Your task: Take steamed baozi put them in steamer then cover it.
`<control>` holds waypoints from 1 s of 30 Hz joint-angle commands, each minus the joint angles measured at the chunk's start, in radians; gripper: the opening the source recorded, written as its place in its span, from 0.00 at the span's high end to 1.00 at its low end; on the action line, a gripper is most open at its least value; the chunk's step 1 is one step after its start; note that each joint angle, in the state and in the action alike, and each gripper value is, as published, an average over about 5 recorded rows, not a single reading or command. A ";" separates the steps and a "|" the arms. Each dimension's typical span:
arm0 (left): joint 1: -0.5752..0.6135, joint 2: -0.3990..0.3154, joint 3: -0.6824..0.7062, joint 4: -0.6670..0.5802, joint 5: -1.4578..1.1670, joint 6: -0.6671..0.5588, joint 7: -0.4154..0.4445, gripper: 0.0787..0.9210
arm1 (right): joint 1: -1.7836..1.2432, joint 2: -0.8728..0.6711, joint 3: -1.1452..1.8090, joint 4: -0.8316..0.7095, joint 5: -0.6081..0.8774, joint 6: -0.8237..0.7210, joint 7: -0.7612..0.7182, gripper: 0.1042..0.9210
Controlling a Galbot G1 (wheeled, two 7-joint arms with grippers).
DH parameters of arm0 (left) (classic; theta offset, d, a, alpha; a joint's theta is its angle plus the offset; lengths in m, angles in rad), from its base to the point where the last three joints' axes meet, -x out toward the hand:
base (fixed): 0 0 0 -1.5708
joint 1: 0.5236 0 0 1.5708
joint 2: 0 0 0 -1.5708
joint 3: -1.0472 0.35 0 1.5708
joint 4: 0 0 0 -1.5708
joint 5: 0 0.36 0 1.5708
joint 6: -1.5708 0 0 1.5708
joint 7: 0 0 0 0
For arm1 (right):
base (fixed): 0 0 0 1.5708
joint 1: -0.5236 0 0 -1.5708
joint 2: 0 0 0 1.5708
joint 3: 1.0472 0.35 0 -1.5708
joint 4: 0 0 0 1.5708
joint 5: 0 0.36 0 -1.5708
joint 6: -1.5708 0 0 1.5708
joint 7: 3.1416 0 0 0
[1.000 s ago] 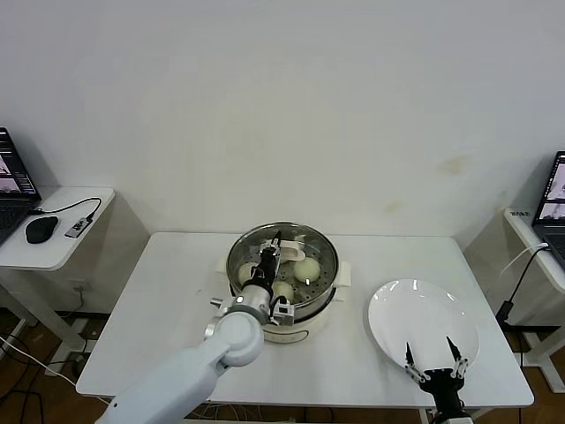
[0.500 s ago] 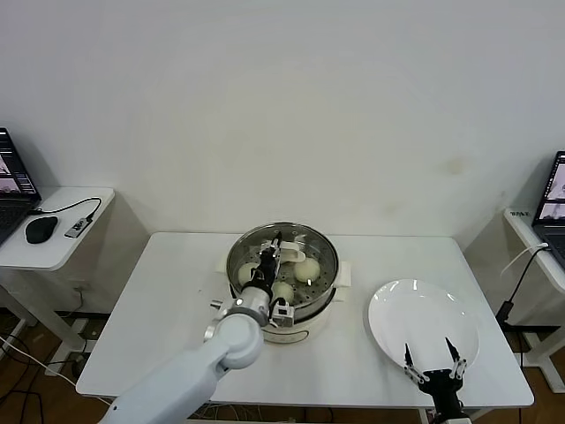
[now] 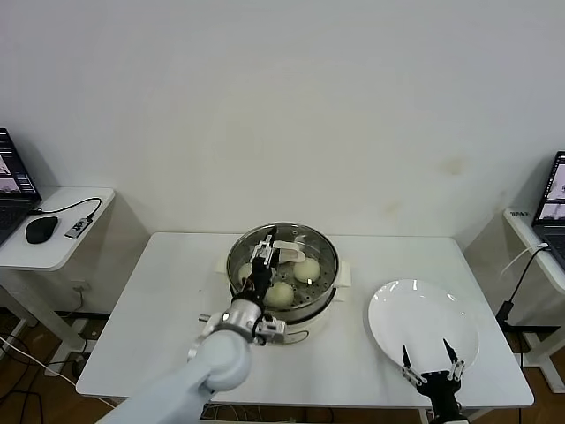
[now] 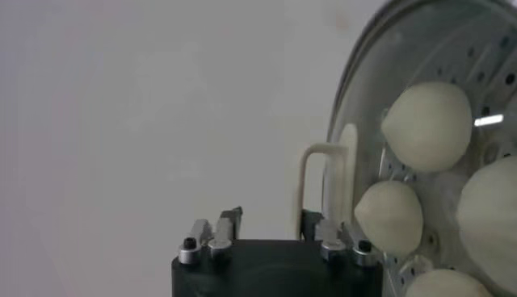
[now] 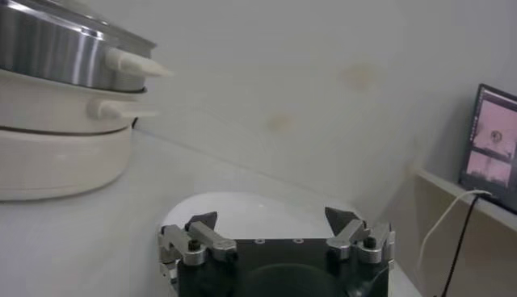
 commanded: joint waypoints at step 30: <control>1.159 -0.262 -0.800 -0.202 -1.227 -0.707 -0.246 0.12 | -0.143 -0.200 -0.159 0.113 0.240 -0.037 -0.046 0.12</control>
